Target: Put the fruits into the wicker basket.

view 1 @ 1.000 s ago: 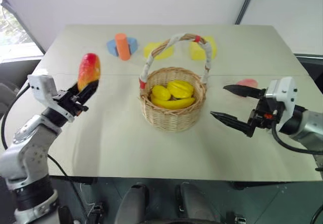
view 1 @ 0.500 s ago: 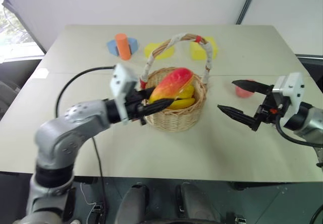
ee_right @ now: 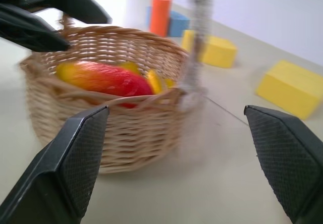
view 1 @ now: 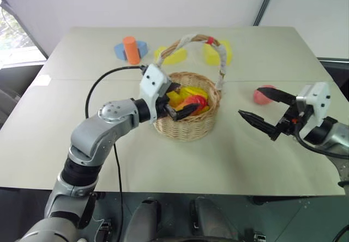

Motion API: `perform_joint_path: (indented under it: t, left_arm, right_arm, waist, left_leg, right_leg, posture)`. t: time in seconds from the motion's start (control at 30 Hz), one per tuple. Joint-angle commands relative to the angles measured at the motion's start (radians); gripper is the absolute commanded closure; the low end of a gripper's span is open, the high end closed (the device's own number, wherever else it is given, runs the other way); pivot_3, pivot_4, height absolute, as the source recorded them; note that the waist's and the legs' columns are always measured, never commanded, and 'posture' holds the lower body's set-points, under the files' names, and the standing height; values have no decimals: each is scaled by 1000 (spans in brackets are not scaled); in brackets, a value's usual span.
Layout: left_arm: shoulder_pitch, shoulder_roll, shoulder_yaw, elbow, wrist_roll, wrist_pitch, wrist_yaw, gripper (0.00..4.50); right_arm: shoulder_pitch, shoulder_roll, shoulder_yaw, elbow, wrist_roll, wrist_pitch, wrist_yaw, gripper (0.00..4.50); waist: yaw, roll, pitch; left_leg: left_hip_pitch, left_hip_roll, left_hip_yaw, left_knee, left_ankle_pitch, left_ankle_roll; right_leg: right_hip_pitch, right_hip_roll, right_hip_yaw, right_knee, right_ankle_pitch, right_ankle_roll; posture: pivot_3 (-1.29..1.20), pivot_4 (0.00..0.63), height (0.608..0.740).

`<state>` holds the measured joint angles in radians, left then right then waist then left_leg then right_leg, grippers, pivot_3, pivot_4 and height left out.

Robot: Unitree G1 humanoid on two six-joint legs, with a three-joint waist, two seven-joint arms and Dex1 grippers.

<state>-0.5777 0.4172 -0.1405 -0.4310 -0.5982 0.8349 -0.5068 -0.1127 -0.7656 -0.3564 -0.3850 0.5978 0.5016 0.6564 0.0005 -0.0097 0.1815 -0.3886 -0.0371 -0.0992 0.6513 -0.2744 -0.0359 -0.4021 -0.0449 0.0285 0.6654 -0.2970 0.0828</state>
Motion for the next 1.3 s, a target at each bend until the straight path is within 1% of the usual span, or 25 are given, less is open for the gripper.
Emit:
perform_joint_path:
  t: [0.03,0.13,0.3,0.47,0.77,0.83,0.87,0.97,1.0,1.07,1.1,1.17,1.27,1.3]
  left_arm:
    - [37,4,76,-61,-79,-52,-83,51]
    - [83,33,112,-89,-110,-101,-162,51]
    - [139,96,117,-114,-99,-141,-228,51]
    - [150,119,108,-111,-82,-154,-238,51]
    - [161,119,99,-118,-73,-166,-226,51]
    - [163,117,100,-118,-74,-167,-225,0]
    - [165,116,101,-118,-74,-167,-225,0]
    - [173,119,109,-115,-71,-174,-231,0]
    - [177,120,112,-113,-71,-177,-233,0]
    - [186,122,123,-107,-69,-187,-233,0]
    - [198,126,138,-102,-67,-196,-234,0]
    - [224,137,171,-91,-70,-214,-240,0]
    - [275,165,226,-65,-58,-265,-267,0]
    - [297,174,257,-51,-71,-276,-282,0]
  right_arm:
    - [-95,48,25,155,-112,-13,-145,0]
    - [-188,83,51,292,-207,-49,-236,0]
    - [-320,116,87,515,-296,-74,-298,0]
    - [-427,145,99,716,-315,-115,-276,0]
    - [-541,171,123,941,-362,-164,-268,0]
    - [-549,177,115,953,-358,-164,-265,520]
    - [-551,180,109,954,-356,-164,-266,813]
    - [-553,185,85,941,-336,-149,-271,2175]
    - [-551,184,78,929,-332,-144,-274,2312]
    - [-531,176,72,868,-322,-134,-257,2312]
    - [-503,163,68,793,-309,-121,-236,2312]
    - [-437,134,64,637,-281,-93,-183,2312]
    - [-292,64,71,362,-233,-91,-50,2312]
    - [-231,39,60,245,-186,-82,5,2312]
  waist:
    - [-2,0,0]
    - [-15,1,0]
    - [-16,1,0]
    - [-16,2,0]
    - [-19,2,0]
    - [-20,2,0]
    - [-19,2,0]
    - [-18,2,0]
    - [-18,2,0]
    - [-18,2,0]
    - [-18,2,0]
    - [-17,2,-1]
    - [-14,2,-1]
    - [-14,2,-1]
  left_leg:
    - [0,0,0,0,1,-1]
    - [0,0,1,0,3,-5]
    - [0,0,2,-1,3,-4]
    - [0,0,8,-1,0,0]
    - [0,0,9,-1,0,0]
    - [0,1,9,-1,0,0]
    - [0,1,9,-1,0,0]
    - [0,1,10,-1,0,0]
    - [0,1,10,-1,0,0]
    - [0,1,10,-1,0,0]
    - [0,1,10,-1,0,0]
    - [0,1,10,-1,0,1]
    - [-1,1,9,-2,-1,2]
    - [0,1,8,-2,-2,3]
  right_leg:
    - [0,0,0,0,0,0]
    - [-1,0,1,1,0,0]
    - [-2,0,1,1,0,0]
    - [-2,0,2,1,0,0]
    - [-2,0,4,1,0,0]
    - [-2,0,4,2,0,0]
    - [-2,1,4,2,0,0]
    - [-2,0,5,2,0,0]
    - [-2,0,5,2,0,0]
    - [-2,0,5,2,0,0]
    - [-3,0,5,2,0,0]
    - [-3,0,6,2,0,0]
    - [-5,0,7,1,0,0]
    - [-4,0,7,1,0,0]
  posture:
    - [0,150,740]
    - [0,150,740]
    - [0,150,740]
    - [0,150,740]
    - [0,150,740]
    - [0,150,740]
    - [0,150,740]
    - [0,150,740]
    - [0,150,740]
    - [0,150,740]
    - [0,150,740]
    - [0,150,740]
    - [0,150,740]
    - [0,150,740]
